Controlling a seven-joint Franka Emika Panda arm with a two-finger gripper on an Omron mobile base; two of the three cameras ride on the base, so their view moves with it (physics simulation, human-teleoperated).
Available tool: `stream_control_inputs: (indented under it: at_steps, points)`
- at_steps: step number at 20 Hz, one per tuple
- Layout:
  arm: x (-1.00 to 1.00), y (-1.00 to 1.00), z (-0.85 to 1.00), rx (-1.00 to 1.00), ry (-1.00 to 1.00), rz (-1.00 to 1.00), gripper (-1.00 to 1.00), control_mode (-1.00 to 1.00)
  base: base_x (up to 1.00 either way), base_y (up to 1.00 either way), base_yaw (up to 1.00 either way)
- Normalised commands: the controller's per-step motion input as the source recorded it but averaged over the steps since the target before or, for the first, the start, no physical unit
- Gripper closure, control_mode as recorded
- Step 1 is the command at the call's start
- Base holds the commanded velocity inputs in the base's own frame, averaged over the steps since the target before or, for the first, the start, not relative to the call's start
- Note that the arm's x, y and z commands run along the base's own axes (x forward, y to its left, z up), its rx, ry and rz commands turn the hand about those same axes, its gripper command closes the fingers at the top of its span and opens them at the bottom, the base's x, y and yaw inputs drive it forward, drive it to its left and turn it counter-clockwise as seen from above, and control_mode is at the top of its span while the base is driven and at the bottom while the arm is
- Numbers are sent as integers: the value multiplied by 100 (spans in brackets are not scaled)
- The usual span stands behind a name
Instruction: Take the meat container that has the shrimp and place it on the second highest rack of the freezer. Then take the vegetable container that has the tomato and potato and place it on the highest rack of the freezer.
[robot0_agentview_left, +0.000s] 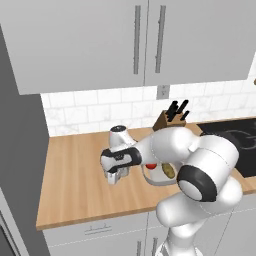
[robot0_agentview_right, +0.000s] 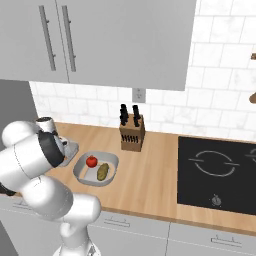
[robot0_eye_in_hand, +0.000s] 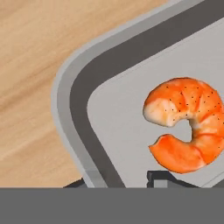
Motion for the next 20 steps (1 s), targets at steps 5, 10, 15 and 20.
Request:
stream_control_inputs:
  at_steps: [5,10,15,20]
  points:
    - [-18,-2,83,0,-1,1,100,-100,0,0,0]
    - [-17,-10,72,0,-1,17,100,-100,0,0,0]
    - [-54,-74,41,0,-1,17,100,-100,0,0,0]
    - [-58,-100,21,0,-9,12,100,-100,0,0,0]
